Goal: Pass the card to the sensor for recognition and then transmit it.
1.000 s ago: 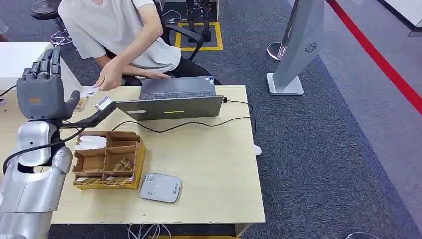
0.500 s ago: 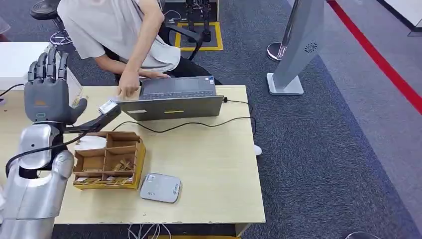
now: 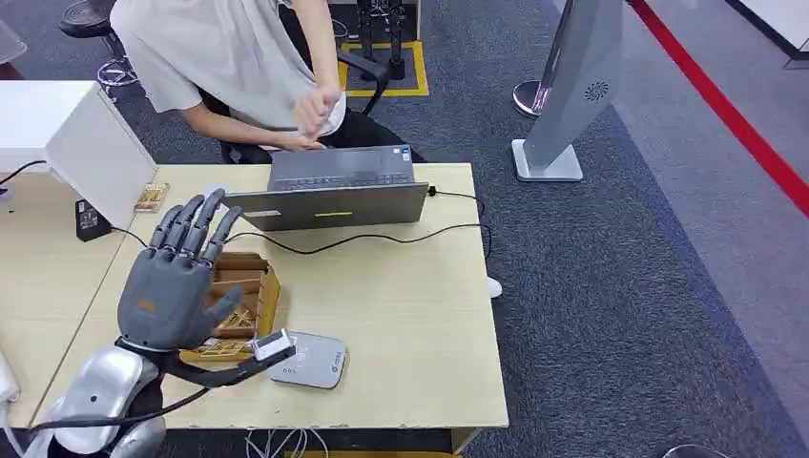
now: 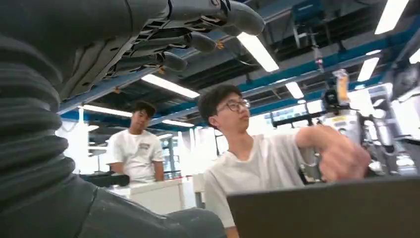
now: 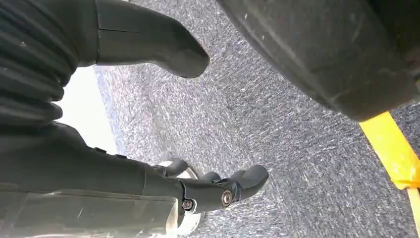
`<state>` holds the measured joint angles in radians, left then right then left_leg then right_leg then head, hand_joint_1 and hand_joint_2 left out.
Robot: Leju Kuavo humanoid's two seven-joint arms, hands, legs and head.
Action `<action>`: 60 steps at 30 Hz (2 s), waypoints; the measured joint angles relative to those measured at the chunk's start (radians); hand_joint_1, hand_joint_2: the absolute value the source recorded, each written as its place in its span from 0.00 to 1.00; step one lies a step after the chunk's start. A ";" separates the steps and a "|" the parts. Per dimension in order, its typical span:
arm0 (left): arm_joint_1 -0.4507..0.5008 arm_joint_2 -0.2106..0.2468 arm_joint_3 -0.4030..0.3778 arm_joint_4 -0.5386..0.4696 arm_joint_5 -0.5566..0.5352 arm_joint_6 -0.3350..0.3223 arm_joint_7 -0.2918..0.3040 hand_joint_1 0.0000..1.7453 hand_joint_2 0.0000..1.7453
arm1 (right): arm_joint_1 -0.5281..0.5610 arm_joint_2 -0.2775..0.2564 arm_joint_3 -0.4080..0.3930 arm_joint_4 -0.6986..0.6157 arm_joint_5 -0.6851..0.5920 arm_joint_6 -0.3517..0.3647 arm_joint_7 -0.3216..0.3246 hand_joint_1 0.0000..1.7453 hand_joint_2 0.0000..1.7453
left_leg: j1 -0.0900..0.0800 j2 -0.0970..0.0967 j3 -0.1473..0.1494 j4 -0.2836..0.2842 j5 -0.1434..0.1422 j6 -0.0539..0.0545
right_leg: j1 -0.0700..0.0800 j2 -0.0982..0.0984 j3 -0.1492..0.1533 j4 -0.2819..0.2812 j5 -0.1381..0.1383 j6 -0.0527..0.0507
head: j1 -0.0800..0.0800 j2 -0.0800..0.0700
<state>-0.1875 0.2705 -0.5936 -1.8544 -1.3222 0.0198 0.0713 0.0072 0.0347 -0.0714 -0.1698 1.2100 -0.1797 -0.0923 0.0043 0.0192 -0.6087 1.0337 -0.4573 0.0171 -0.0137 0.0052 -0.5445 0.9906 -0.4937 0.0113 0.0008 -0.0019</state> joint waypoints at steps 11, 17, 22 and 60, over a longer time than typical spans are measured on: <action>0.081 0.072 -0.046 -0.055 0.022 0.000 -0.021 0.00 1.00 | 0.000 0.002 -0.027 0.000 -0.007 0.000 0.000 0.00 1.00 | 0.000 0.000 0.000 0.000 0.000 0.000 | 0.000 -0.001 0.000 0.000 0.000 0.000 | 0.000 0.000; 0.087 0.080 -0.047 -0.062 0.024 0.000 -0.021 0.00 1.00 | 0.000 0.002 -0.030 0.001 -0.007 0.000 0.000 0.00 1.00 | 0.000 0.000 0.000 0.000 0.000 0.000 | 0.000 -0.001 0.000 0.000 0.000 0.000 | 0.000 0.000; 0.088 0.085 -0.047 -0.062 0.025 0.000 -0.021 0.00 1.00 | 0.000 0.002 -0.030 0.001 -0.007 0.000 0.000 0.00 1.00 | 0.000 -0.001 0.000 0.000 0.000 0.000 | 0.000 -0.001 0.000 0.000 0.000 0.000 | 0.000 0.000; 0.344 0.066 -0.028 0.115 0.096 0.098 0.129 0.00 1.00 | 0.005 0.002 -0.036 0.001 0.010 -0.018 -0.007 0.00 1.00 | 0.000 -0.001 0.000 0.000 -0.001 -0.001 | 0.000 -0.002 -0.001 0.000 -0.002 -0.001 | 0.000 0.000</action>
<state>0.1567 0.3364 -0.6214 -1.7391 -1.2265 0.1180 0.1999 0.0120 0.0362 -0.1076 -0.1690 1.2196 -0.1972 -0.0996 0.0042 0.0182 -0.6089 1.0335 -0.4582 0.0161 -0.0138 0.0036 -0.5454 0.9906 -0.4959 0.0107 0.0011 -0.0019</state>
